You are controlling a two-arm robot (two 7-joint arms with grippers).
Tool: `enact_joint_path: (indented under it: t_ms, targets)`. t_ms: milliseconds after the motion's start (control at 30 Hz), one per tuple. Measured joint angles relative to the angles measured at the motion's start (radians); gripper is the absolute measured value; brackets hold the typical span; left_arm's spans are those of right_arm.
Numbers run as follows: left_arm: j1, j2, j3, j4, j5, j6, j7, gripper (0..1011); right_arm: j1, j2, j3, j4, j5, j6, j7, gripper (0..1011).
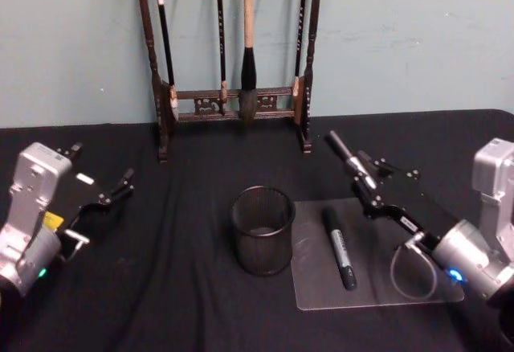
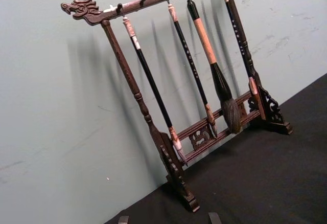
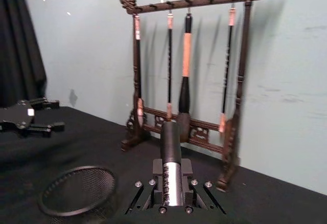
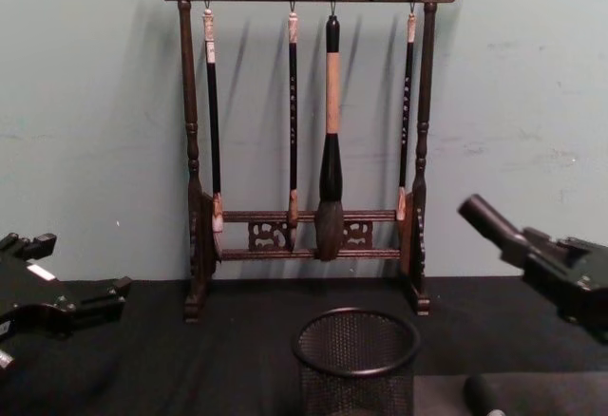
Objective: Pick up the water-based marker from the table and place it into the pen holder.
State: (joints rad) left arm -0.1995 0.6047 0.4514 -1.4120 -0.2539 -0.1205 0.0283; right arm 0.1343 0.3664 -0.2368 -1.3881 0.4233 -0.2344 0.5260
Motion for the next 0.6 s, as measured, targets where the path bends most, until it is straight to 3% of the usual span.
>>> enact_joint_path:
  t_ms: [600]
  targets:
    - [0.0, 0.0, 0.0, 0.0, 0.0, 0.0, 0.0, 1009, 0.099, -0.057, -0.1, 0.061, -0.003, 0.028, 0.002, 210]
